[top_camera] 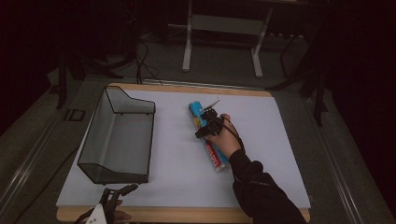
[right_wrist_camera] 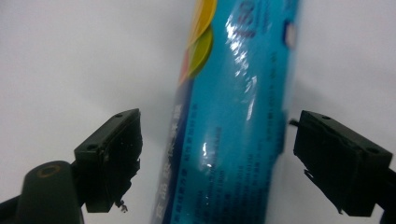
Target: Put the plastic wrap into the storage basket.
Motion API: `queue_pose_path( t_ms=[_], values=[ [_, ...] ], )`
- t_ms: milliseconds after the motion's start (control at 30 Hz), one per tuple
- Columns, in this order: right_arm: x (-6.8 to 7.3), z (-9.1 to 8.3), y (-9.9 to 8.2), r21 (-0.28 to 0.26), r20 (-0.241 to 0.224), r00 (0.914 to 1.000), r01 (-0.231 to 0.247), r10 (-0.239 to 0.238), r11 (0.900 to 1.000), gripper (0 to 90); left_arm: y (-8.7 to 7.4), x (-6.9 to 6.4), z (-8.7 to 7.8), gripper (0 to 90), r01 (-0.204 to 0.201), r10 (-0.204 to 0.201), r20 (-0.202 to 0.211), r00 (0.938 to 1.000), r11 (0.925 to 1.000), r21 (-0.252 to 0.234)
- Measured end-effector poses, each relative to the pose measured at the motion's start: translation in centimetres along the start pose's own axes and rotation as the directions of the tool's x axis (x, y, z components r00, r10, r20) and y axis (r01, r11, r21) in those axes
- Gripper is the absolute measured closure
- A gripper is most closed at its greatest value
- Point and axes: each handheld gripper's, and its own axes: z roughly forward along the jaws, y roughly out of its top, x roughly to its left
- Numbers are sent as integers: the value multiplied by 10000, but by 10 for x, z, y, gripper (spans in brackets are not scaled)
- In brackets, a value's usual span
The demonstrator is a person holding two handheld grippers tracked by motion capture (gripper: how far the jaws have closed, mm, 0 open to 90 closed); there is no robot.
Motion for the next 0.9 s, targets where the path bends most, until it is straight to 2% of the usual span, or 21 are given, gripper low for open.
queue_pose_path(
  t_ms=[67,100,233,367,433,567,700,900],
  values=[
    [1,2,2,338,34,10000,52,-53,9994,153,0,0,0,6,-17,17,-2,10000,10000,3],
    [1,4,5,623,-22,10000,-87,88,9980,153,0,0,0,6,-25,25,-2,10000,10000,7],
    [-2,7,12,1209,-112,9991,-384,401,9919,205,0,0,0,6,-41,41,5,10000,10000,45],
    [-5,14,16,1951,-276,9974,-604,670,9789,204,0,0,0,6,-121,122,-31,9999,9999,100],
    [-5,18,18,2304,-257,9975,-578,654,9714,211,0,0,0,6,-145,145,-53,9999,9998,109],
    [-6,23,19,2548,-223,9941,-969,1060,9621,246,0,-1,0,6,-158,159,-51,9999,9998,128],
    [-6,27,19,2634,21,9940,-1064,1097,9588,281,0,-1,1,6,-159,160,-47,9999,9998,141],
    [-7,29,20,2873,-54,9955,-892,947,9537,285,-1,-1,1,6,-189,189,-22,9998,9996,204]
  ],
)
